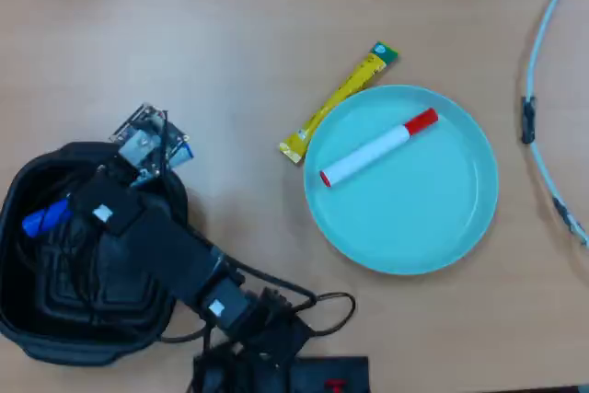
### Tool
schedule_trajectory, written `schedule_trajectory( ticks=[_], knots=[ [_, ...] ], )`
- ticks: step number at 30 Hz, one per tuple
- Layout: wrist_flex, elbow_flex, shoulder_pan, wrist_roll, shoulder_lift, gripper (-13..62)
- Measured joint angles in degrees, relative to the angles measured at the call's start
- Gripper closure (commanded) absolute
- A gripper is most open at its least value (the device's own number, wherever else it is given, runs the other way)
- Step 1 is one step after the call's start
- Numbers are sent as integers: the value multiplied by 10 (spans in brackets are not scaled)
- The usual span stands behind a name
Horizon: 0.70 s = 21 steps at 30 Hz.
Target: Pick up the blue pen and put it in the black bowl
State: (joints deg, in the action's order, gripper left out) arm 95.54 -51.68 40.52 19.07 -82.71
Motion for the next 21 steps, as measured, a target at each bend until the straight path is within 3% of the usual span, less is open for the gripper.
schedule_trajectory(
  ticks=[13,21],
  knots=[
    [-18,-33,-86,2,-1,561],
    [-120,-179,-99,13,-1,561]
  ],
)
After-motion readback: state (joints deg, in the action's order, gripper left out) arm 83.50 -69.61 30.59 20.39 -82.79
